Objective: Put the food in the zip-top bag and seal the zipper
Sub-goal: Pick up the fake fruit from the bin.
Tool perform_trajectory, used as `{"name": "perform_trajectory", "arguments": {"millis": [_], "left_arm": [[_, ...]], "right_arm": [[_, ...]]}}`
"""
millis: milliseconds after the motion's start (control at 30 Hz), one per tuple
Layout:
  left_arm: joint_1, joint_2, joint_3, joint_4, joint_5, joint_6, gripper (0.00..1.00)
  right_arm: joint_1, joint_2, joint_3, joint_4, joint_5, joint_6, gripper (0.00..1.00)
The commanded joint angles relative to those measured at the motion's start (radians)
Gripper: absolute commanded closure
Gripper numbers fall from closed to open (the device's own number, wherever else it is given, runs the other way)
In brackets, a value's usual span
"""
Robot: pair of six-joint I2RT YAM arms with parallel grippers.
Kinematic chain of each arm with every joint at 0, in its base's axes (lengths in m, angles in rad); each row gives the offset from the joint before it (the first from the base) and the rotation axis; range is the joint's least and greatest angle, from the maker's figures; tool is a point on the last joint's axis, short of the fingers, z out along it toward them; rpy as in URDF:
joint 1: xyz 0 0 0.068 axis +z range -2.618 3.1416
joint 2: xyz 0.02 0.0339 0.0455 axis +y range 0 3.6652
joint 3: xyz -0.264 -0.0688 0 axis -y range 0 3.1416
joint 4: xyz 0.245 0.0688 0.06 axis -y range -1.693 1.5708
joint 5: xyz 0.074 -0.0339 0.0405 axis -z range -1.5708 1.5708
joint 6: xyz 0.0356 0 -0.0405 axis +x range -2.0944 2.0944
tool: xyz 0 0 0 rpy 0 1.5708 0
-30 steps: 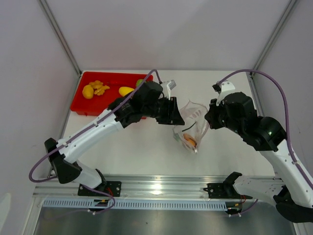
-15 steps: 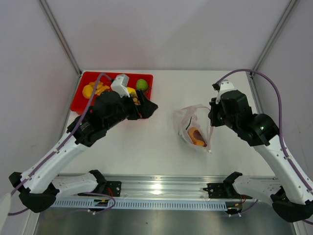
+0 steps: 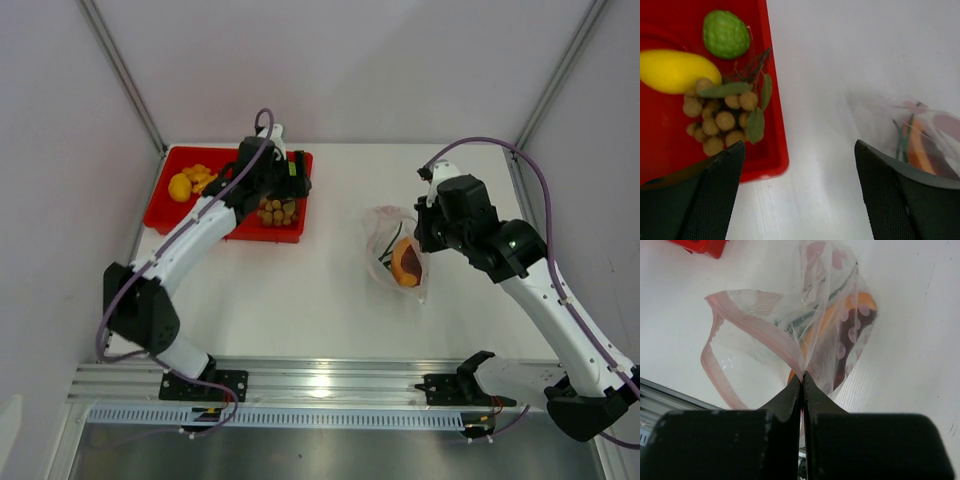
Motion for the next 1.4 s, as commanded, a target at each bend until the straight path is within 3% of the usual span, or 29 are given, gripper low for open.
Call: {"name": "perform_trajectory", "arguments": {"millis": [0,100,367,433,567,667,867,1367], "left_arm": [[0.068,0.170,0.211,0.026,0.174,0.266,0.11],[0.092,0.296,0.402,-0.093,0.228,0.430,0.19],[0.128,0.590,0.719,-0.286,0.313,0.685,0.20],[0.144,0.629,0.745,-0.310,0.361,0.706,0.21],[0.150,0.683,0.770,-0.331,0.320,0.743,0.23],[0.164,0.722,0.800,-0.359,0.312,0.759,0.31],[0.178,0.752,0.819,-0.402,0.362,0.815,0.38],[0.188,0.815,0.843,-0.463,0.404,0.797,0.36]], "right_arm": [[-0.009,-0.011,-0.004,0.054,-0.018,-0.027,1.00],[-0.011,-0.014,-0.019,0.063,-0.019,-0.041,1.00],[-0.018,-0.014,-0.068,0.094,-0.090,-0.042,1.00],[-0.020,-0.017,-0.076,0.094,-0.107,-0.038,1.00],[-0.020,-0.028,-0.096,0.101,-0.124,-0.035,1.00],[-0.020,-0.031,-0.108,0.107,-0.128,-0.035,1.00],[-0.020,-0.037,-0.134,0.117,-0.151,-0.036,1.00],[-0.020,-0.032,-0.156,0.135,-0.168,-0.028,1.00]]}}
